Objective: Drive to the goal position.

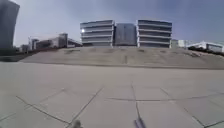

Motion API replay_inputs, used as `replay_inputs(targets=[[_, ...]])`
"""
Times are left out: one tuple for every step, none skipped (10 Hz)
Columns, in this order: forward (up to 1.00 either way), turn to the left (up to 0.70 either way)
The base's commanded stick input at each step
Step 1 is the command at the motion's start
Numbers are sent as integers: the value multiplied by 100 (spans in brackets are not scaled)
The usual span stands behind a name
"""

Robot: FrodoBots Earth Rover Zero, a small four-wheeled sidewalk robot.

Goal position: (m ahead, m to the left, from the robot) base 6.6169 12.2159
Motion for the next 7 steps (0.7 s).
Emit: replay_inputs(targets=[[100,0],[100,0],[100,0],[100,0],[100,0],[100,32],[100,31]])
